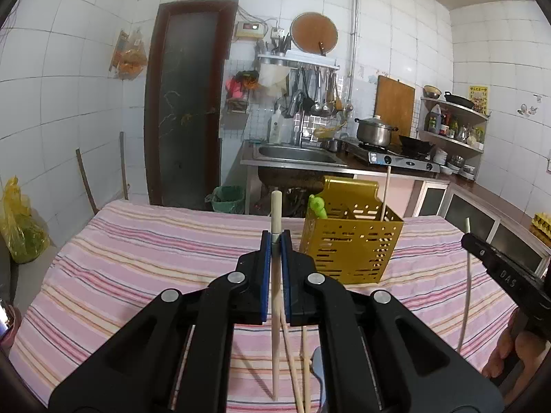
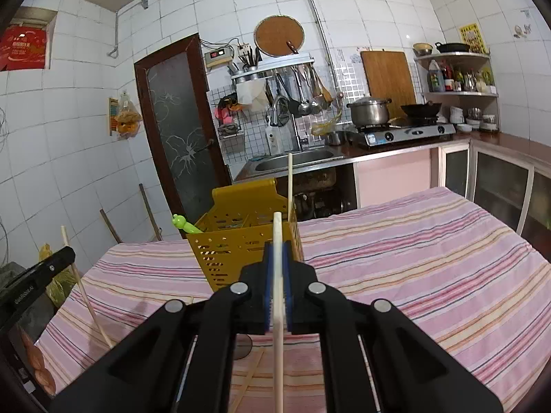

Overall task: Organize utensils
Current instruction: 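Grasp a wooden chopstick with the left tool while the right tool holds its chopstick above the holder, then lower both chopsticks into the yellow holder and open both tools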

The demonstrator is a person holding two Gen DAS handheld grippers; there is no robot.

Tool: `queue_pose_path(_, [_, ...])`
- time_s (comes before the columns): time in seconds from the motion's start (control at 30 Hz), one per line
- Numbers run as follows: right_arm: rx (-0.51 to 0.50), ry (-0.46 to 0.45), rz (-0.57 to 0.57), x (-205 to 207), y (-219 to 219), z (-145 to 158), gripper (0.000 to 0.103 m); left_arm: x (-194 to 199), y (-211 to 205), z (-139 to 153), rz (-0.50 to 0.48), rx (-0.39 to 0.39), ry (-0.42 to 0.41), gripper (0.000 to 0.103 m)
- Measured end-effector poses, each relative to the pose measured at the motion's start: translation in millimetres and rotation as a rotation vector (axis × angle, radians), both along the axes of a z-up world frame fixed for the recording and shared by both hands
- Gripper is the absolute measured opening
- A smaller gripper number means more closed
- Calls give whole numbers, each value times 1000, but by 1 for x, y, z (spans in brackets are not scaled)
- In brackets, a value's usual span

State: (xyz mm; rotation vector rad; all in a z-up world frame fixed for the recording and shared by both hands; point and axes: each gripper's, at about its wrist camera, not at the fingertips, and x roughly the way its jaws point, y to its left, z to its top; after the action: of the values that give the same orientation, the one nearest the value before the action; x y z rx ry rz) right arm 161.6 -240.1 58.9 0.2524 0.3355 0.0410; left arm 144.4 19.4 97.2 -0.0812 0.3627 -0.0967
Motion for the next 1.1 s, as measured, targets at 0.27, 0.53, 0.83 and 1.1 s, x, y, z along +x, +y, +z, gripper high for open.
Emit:
queue_pose_path(0.27, [-1, 12, 4, 5, -3, 3, 6, 4, -7, 12, -20, -4, -18, 4])
queue_pose_path(0.53, [-22, -69, -21, 14, -4, 32, 6, 16, -19, 48, -60, -17, -78, 4])
queue_pose_path(0.83, [-106, -267, -78, 51, 6, 113, 6, 58, -57, 116, -86, 13, -216, 4])
queue_pose_path(1.1, [-101, -388, -121, 117, 7, 139, 6, 135, -80, 120, -74, 20, -259, 4])
